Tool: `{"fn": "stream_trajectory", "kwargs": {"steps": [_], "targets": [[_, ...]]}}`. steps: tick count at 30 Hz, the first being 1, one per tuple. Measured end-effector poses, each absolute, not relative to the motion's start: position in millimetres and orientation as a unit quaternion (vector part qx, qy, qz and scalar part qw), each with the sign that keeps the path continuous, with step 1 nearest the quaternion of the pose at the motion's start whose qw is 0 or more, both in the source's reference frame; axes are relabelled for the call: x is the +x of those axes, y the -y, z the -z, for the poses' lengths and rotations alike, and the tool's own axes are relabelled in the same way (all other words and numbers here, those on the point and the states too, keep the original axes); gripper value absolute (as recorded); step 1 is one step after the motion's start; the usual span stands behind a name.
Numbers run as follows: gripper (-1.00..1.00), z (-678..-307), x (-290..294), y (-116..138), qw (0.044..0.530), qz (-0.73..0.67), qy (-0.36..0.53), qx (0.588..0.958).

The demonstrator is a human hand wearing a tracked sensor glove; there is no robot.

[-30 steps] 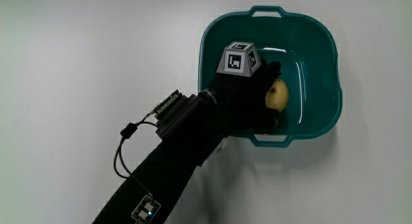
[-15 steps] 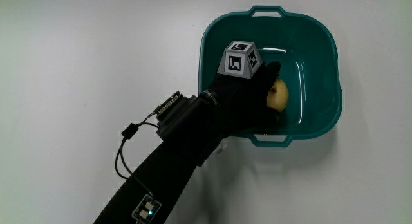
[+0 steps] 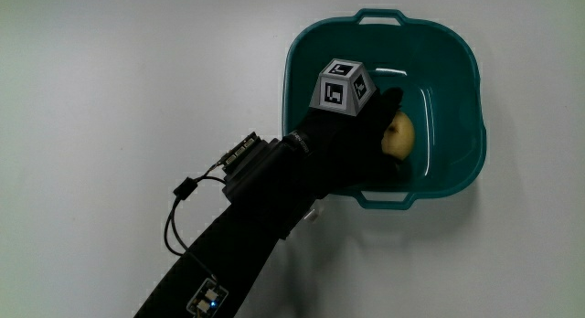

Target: Pick pear from plate

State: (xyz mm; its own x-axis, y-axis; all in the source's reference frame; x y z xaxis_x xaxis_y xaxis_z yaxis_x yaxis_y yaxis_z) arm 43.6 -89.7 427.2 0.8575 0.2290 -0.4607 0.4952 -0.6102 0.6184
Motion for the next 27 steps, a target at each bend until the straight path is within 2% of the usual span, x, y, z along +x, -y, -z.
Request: {"fn": "stream_trajectory", "kwargs": {"steps": [7,26,27], "targets": [[1.0,-415,43,91,0.373,0.18,-0.216,0.884],[1.0,-355,8,95,0.297,0.177,-0.239,0.907],[1.0,-349,4,95,0.307,0.18,-0.231,0.906]]}}
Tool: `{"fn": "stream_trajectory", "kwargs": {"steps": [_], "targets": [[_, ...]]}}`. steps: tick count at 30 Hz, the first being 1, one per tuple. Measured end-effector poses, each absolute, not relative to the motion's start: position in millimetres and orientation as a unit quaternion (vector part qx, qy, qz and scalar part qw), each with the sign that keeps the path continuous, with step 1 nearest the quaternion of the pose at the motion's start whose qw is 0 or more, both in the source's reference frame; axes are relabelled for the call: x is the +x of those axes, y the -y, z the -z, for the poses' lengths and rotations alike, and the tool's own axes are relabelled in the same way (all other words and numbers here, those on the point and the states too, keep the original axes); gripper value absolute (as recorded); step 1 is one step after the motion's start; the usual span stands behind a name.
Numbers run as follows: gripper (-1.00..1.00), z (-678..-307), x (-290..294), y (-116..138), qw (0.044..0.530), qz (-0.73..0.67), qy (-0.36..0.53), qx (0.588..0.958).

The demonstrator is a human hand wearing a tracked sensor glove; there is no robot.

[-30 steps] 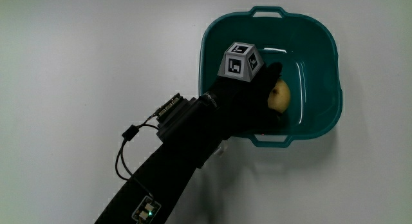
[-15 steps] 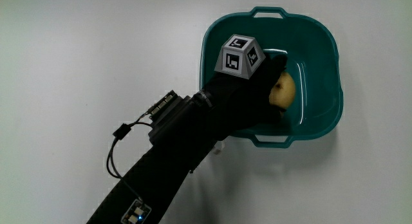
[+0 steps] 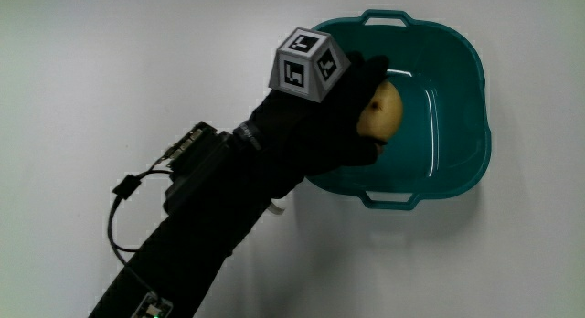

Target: Pick pear from plate

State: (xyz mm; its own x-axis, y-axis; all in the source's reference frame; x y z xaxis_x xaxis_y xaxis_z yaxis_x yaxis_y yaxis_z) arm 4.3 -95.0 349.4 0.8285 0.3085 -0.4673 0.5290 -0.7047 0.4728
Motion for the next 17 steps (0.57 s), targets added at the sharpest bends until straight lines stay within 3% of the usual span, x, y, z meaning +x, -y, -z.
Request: {"fn": "stream_trajectory", "kwargs": {"steps": [2,3,4,6,7,9,11,12,14,16,17], "targets": [[1.0,-375,0,103,0.278,0.192,-0.247,0.908],[1.0,-358,-5,100,0.26,0.18,-0.262,0.912],[1.0,-348,-10,98,0.277,0.179,-0.232,0.915],[1.0,-347,-17,100,0.266,0.192,-0.257,0.909],[1.0,-351,-21,101,0.292,0.212,-0.233,0.903],[1.0,-332,-29,96,0.281,0.179,-0.22,0.917],[1.0,-337,-37,99,0.261,0.181,-0.239,0.918],[1.0,-342,-42,99,0.285,0.206,-0.219,0.91],[1.0,-336,-51,97,0.261,0.198,-0.22,0.919],[1.0,-336,-61,98,0.269,0.212,-0.212,0.915],[1.0,-347,-67,100,0.241,0.206,-0.206,0.926]]}}
